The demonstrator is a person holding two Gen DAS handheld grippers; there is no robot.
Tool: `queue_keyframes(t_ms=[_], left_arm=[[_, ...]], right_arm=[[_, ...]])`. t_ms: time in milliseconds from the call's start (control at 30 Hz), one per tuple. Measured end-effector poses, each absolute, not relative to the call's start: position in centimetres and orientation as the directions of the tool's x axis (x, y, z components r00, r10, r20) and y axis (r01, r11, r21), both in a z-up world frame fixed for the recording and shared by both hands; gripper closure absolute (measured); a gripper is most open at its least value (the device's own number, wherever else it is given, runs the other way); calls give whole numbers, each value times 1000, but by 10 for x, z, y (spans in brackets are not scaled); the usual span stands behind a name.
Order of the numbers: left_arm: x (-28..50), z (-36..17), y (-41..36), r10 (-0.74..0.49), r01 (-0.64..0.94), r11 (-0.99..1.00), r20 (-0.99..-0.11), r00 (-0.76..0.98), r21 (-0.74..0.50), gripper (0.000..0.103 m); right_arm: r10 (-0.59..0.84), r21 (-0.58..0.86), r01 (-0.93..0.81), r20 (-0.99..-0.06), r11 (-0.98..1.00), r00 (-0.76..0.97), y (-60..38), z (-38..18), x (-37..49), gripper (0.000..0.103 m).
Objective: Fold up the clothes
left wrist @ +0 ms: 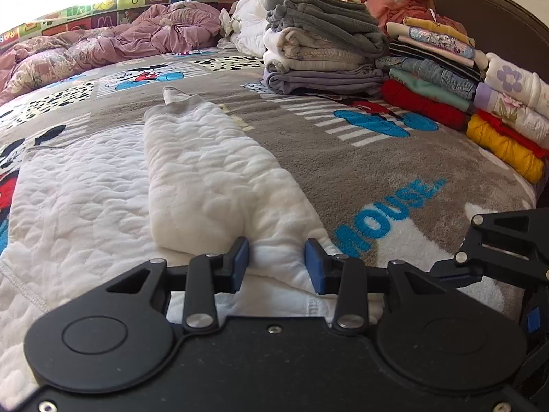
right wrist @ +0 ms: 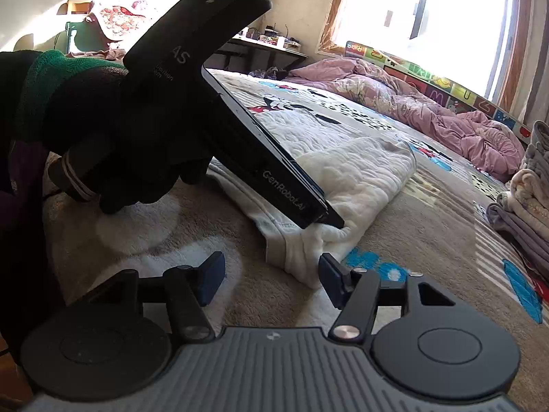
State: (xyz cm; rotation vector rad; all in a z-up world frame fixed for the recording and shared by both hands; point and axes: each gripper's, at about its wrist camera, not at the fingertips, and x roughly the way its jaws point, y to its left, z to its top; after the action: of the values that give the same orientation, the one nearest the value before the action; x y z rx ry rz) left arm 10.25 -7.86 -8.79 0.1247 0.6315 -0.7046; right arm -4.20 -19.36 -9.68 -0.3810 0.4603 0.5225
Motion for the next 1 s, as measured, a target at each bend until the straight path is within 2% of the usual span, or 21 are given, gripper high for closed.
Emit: queue_keyframes(t_ms=[133,233,300,367,400,467,567,700,800,867,900,933,1000], left_arm=[[110,-72,-55,-666,606,730,-524,530,-316,64],[109,-63,-43,-685,580,725,-484,545,-371,64],[109,-57,-37,-687,564,725,-462,560,-395,64],[109,-54,-32,-679,547,734,-453,577,-404,64],[110,-54,-30,-672,537,740,-454,585,-404,64],[113,-53,-26,-666,523,746,-452,594,-412,64],[116,-52,-21,-663,514,749,-447,601,-418,64],[121,-52,-15,-668,504,743,-437,602,-440,64],[121,-49,-7,-660,480,747,-424,621,-460,64],[119,-44,6,-643,455,757,-407,649,-469,60],[118,-41,13,-631,440,763,-399,665,-473,59],[116,-39,21,-619,424,770,-392,681,-477,59],[114,-34,36,-591,392,782,-377,713,-485,56]], right_arm=[[344,-295,-504,-455,812,821,-191,-85,-48,43],[343,-341,-485,-399,806,850,-186,-74,-46,40],[362,-360,-504,-395,785,844,-180,-70,-38,40],[368,-354,-522,-419,776,830,-174,-71,-26,37],[366,-313,-537,-466,784,806,-173,-75,-17,35],[378,-141,-540,-571,830,729,-179,-89,3,34],[439,8,-514,-533,858,724,-187,-95,7,28],[428,15,-502,-545,865,721,-171,-93,10,23],[395,-53,-515,-577,856,715,-154,-92,11,16],[383,-76,-516,-581,853,718,-152,-85,9,18],[380,-84,-511,-569,856,729,-152,-80,6,22],[376,-94,-500,-545,861,749,-154,-74,1,31],[371,-96,-478,-506,873,779,-158,-64,-8,33]])
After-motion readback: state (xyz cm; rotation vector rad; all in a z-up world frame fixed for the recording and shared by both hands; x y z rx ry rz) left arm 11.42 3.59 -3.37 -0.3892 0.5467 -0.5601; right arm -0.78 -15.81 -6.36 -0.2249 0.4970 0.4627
